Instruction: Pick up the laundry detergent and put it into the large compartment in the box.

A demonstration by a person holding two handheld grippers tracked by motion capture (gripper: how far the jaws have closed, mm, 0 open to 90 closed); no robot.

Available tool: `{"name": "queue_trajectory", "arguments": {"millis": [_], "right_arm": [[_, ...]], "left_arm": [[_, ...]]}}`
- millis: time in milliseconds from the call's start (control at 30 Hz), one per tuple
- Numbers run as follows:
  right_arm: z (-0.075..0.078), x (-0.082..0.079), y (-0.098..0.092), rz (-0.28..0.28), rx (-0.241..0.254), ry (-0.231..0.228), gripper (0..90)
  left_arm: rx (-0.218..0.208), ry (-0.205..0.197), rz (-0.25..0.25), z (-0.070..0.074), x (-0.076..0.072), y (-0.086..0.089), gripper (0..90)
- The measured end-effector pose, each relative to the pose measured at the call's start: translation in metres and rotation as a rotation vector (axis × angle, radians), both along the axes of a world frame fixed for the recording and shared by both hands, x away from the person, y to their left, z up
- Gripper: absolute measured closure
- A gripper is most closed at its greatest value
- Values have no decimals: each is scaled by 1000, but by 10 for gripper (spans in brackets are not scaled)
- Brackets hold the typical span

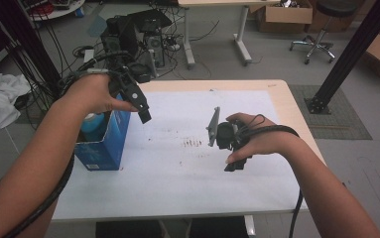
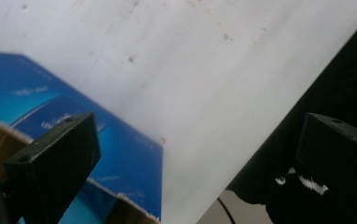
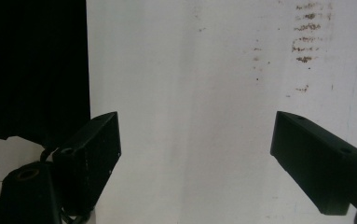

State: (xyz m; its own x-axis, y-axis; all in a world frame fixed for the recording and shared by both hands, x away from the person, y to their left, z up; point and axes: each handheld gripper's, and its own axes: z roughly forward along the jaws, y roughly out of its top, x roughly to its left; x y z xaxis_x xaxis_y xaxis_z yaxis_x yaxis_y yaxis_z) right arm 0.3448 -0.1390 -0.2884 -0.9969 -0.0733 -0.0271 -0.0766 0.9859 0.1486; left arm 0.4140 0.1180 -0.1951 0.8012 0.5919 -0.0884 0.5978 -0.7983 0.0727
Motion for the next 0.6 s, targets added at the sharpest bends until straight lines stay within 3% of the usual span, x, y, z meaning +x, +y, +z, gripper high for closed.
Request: {"name": "queue_trajectory", "arguments": {"millis": [333, 500, 600], "right_arm": [[-1, 7, -2, -17, -9, 8, 160], [-2, 8, -3, -16, -16, 17, 160], [-2, 8, -2, -11, -20, 19, 162]], "left_arm": [[24, -63, -181, -5, -7, -18, 1], [22, -94, -307, -3, -17, -25, 1], [58, -94, -371, -4, -25, -31, 1]]}}
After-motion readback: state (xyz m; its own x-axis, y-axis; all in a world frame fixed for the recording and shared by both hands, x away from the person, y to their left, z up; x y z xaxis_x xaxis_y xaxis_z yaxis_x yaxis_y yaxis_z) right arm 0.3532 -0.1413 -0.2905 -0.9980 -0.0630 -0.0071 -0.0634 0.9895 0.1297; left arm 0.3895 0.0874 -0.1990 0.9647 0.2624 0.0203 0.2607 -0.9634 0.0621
